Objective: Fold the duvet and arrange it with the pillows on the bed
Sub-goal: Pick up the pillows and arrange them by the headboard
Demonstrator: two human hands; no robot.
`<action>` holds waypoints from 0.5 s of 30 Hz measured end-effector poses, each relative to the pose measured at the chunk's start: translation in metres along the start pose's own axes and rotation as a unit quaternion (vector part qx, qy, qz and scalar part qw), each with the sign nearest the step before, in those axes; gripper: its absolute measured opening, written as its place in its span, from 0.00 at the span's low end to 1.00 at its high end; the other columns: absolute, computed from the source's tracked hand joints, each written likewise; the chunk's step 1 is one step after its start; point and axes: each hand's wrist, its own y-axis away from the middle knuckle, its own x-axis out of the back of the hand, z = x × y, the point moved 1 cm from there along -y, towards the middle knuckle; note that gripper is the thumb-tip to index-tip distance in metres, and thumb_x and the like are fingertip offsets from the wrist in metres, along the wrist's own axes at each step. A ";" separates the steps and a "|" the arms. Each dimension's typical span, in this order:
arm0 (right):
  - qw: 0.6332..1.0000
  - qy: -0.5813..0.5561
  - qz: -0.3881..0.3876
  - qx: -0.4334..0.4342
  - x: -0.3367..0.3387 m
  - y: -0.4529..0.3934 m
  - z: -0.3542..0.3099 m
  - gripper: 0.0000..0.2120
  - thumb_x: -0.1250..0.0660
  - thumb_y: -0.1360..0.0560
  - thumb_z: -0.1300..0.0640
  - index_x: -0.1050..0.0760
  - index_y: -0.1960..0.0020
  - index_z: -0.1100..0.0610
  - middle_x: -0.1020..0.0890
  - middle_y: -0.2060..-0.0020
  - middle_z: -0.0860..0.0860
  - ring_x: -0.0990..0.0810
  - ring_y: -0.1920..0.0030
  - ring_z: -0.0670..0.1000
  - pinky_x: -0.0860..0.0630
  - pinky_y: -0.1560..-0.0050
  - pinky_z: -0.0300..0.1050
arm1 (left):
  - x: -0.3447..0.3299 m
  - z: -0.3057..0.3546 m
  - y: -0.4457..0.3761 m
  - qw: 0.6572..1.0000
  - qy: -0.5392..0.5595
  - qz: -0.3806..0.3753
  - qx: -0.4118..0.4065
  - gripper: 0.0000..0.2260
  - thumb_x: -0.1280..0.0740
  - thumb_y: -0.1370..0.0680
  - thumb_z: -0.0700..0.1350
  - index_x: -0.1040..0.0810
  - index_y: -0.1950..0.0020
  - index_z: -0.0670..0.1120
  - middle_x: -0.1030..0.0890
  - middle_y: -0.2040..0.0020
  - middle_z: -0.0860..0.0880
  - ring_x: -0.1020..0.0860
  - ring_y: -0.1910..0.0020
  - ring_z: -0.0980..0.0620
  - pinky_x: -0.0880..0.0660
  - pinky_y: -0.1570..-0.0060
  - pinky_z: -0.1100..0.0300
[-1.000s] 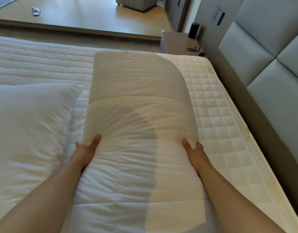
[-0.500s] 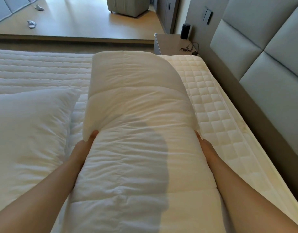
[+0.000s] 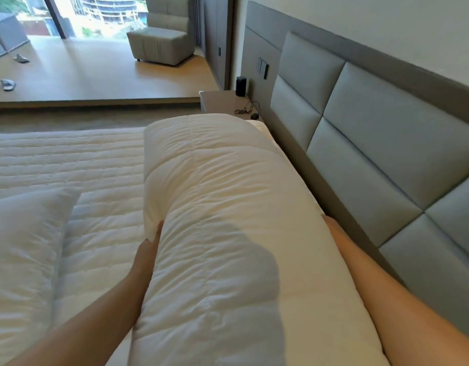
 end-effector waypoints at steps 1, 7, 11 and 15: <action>0.999 0.035 0.001 0.036 0.016 -0.002 0.001 0.15 0.44 0.18 0.53 0.29 0.37 0.60 0.26 0.40 0.59 0.28 0.46 0.55 0.36 0.48 0.46 | -0.018 0.000 0.001 1.000 0.019 -0.013 -0.012 0.16 0.42 0.16 0.47 0.27 0.37 0.35 0.24 0.55 0.40 0.29 0.61 0.45 0.35 0.57 0.52; 0.987 0.103 0.049 0.112 0.116 -0.065 0.025 0.14 0.47 0.17 0.53 0.26 0.44 0.60 0.26 0.40 0.61 0.28 0.51 0.54 0.36 0.47 0.46 | -0.118 0.040 0.032 0.993 0.099 -0.060 -0.037 0.16 0.41 0.17 0.54 0.26 0.47 0.40 0.25 0.63 0.45 0.27 0.65 0.48 0.33 0.68 0.55; 0.983 0.154 0.063 0.075 0.168 -0.122 0.045 0.24 0.49 0.17 0.45 0.31 0.31 0.60 0.29 0.32 0.61 0.29 0.36 0.60 0.34 0.43 0.47 | -0.188 0.055 0.044 0.989 0.108 -0.102 -0.027 0.27 0.42 0.23 0.68 0.24 0.45 0.45 0.19 0.56 0.45 0.21 0.57 0.45 0.27 0.64 0.55; 0.954 0.259 0.144 0.046 0.169 -0.165 0.087 0.24 0.46 0.19 0.45 0.25 0.39 0.62 0.23 0.39 0.64 0.24 0.41 0.61 0.28 0.45 0.51 | -0.240 0.008 0.028 0.977 0.108 -0.176 0.055 0.46 0.40 0.38 0.82 0.23 0.37 0.47 0.17 0.45 0.45 0.20 0.45 0.43 0.23 0.43 0.43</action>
